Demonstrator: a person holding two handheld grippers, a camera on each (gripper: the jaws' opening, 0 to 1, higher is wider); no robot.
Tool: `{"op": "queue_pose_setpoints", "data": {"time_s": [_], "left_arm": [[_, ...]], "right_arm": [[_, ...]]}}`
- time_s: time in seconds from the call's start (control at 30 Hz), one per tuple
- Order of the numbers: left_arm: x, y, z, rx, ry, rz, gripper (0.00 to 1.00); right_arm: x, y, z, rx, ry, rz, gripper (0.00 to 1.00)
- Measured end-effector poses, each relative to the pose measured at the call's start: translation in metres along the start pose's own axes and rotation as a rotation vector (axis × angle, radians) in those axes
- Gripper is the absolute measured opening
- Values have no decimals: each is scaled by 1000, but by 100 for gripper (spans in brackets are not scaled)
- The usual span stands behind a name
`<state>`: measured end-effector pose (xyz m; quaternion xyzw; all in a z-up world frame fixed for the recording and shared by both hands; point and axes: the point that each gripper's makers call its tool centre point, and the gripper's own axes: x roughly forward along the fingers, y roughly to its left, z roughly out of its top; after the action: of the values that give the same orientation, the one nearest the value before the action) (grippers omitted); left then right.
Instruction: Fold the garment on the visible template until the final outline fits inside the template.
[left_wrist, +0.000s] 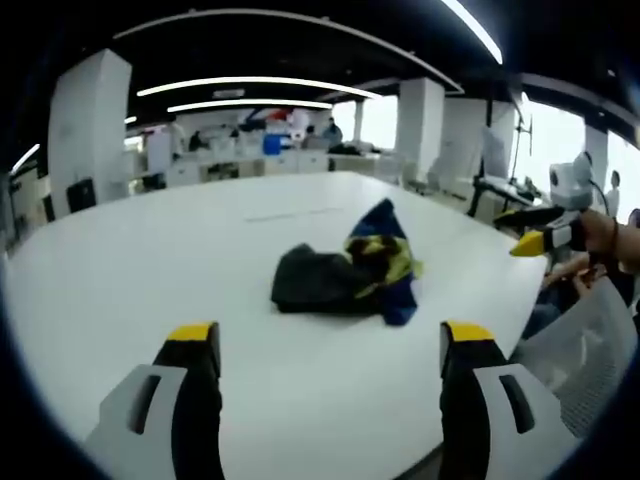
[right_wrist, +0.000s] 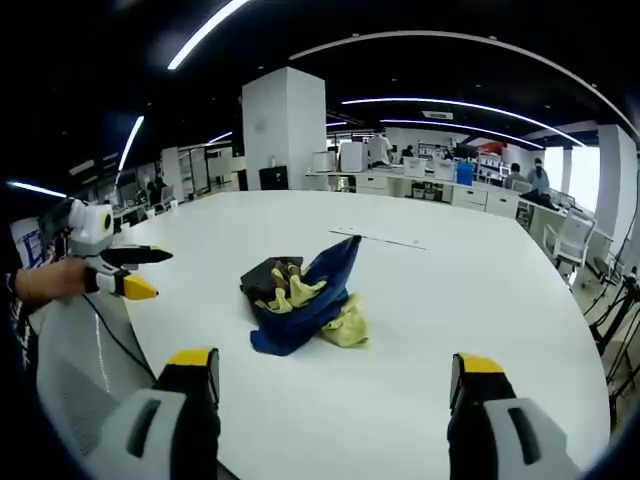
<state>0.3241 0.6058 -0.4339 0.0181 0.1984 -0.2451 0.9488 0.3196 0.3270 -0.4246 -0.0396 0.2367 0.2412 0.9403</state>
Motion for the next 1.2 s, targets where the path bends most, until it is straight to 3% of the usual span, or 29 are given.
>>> {"op": "queue_pose_setpoints", "data": {"time_s": [1.2], "left_arm": [[0, 1, -5, 4, 17, -3, 73]], "right_arm": [[10, -1, 8, 0, -21, 26, 82]]}}
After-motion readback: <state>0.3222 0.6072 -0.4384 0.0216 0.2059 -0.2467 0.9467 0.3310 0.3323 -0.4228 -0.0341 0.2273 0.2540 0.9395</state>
